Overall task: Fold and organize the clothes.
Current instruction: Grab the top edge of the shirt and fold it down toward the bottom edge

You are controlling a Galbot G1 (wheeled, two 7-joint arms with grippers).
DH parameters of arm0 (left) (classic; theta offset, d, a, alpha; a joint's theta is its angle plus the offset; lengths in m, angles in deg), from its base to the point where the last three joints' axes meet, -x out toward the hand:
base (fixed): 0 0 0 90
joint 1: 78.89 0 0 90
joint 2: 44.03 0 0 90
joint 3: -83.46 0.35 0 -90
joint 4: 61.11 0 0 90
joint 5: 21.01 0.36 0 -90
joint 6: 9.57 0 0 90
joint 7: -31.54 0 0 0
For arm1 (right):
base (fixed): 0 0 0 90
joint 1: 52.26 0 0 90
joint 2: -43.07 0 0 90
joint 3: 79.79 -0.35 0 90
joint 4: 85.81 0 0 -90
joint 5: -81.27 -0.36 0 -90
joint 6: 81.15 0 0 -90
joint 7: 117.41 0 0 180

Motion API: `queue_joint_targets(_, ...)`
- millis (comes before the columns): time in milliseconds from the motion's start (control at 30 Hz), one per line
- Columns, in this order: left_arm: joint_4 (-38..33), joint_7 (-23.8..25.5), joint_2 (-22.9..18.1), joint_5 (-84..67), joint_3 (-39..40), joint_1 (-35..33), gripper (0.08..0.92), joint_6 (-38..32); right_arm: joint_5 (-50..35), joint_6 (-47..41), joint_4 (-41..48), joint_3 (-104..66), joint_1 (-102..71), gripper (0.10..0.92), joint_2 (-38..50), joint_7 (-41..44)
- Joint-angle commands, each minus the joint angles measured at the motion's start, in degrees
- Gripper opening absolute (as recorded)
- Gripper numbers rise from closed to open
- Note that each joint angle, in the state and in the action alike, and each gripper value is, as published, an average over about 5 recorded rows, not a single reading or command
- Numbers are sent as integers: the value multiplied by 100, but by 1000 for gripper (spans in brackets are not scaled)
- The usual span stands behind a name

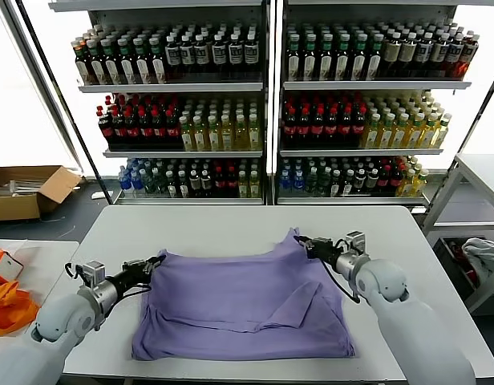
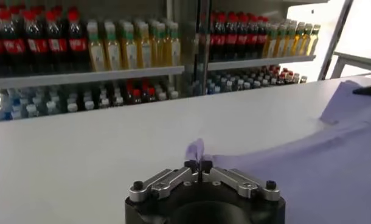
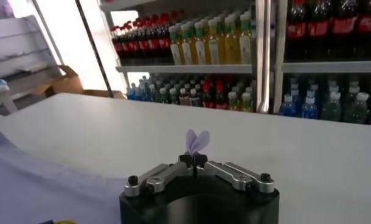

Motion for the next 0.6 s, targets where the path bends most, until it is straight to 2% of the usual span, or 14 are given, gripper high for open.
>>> queue_joint_targets(33,-1114,-118,144,35,-626,-898,87,-13,-398,-46,-1561,-591,-1006,106,289,-145)
queue_joint_targets(267,-1588,-139,229,127,-983,-1583,87,87,-501,-237,-2528,-1115,-1756,106,326,-348)
queue_joint_targets(600,-2084,-179,230,428,-1780,-2907,87,111,-53,-185,-3041,-1882,-3439,106,300,-232)
